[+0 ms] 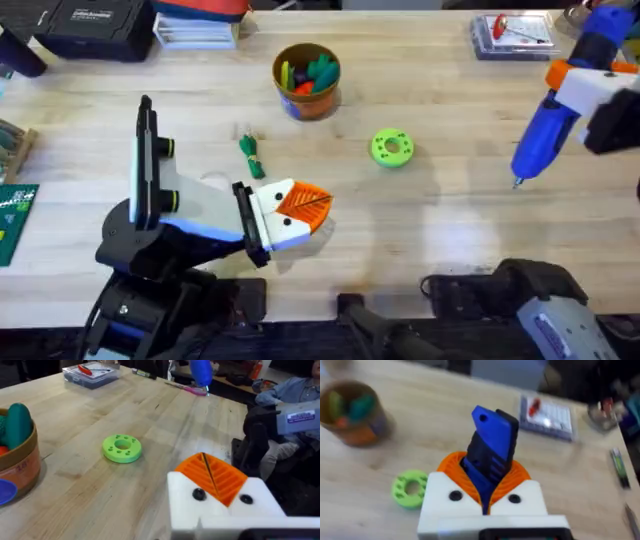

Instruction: Pick up the gripper from the table and insert it into the empty holder that is missing its gripper. Then pick up a screw, insert it into the mounting hole, and use the screwdriver to tighten it. Finally, clean up the table by picking up the vegetable and placing it into the bucket.

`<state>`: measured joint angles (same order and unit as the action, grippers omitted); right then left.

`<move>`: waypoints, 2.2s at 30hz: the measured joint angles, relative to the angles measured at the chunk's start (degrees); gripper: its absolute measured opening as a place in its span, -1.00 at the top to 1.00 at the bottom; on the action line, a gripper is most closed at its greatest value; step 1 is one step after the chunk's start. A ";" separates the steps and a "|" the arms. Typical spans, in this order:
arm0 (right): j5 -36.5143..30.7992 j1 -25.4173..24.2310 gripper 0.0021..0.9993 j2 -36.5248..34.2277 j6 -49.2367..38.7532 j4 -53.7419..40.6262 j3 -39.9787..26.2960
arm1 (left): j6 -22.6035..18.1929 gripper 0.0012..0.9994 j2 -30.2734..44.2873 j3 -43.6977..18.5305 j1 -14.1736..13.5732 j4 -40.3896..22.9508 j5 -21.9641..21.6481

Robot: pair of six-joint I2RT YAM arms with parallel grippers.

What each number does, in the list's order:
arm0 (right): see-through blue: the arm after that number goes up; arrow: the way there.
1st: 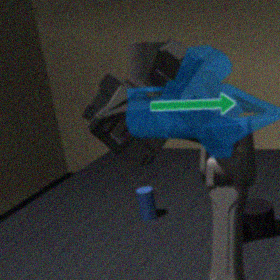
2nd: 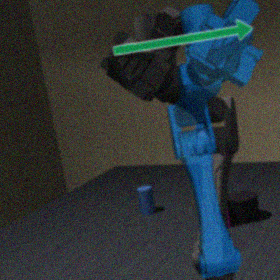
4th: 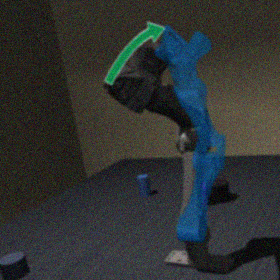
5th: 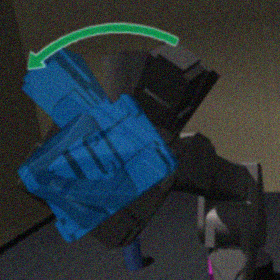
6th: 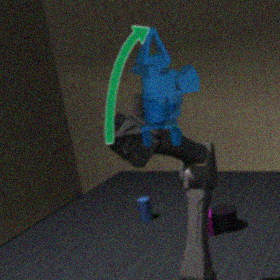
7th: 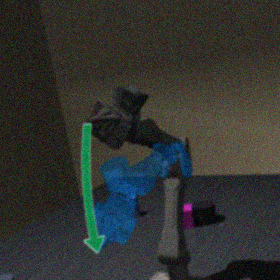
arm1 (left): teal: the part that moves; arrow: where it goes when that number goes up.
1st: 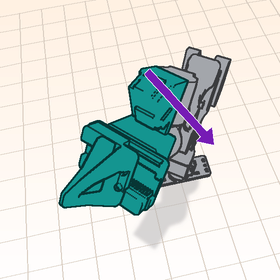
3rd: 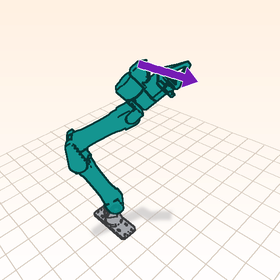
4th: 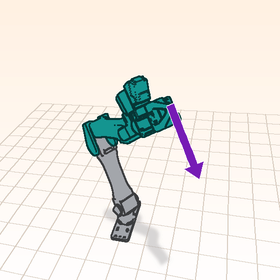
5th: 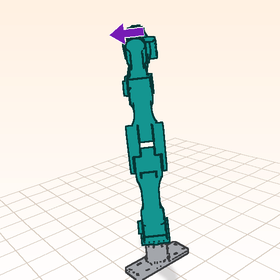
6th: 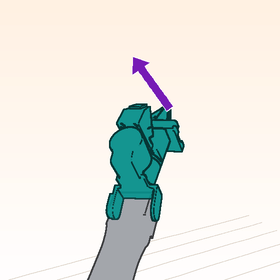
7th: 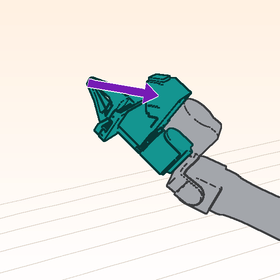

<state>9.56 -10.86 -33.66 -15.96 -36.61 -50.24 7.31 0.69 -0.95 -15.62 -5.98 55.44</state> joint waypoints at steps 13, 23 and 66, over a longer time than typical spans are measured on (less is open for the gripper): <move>4.08 22.21 0.95 16.00 16.92 22.43 15.40 | 0.00 0.97 0.00 -0.01 0.00 0.00 0.00; 4.73 39.33 0.95 10.71 20.34 47.23 22.27 | 0.00 0.97 0.00 0.00 0.00 0.00 0.00; 5.77 64.48 0.95 -26.09 18.53 95.66 22.43 | 0.00 0.97 0.00 0.00 0.00 0.00 0.00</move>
<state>15.33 53.63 -59.75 2.57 59.05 -27.81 7.31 0.69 -0.95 -15.62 -5.98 55.44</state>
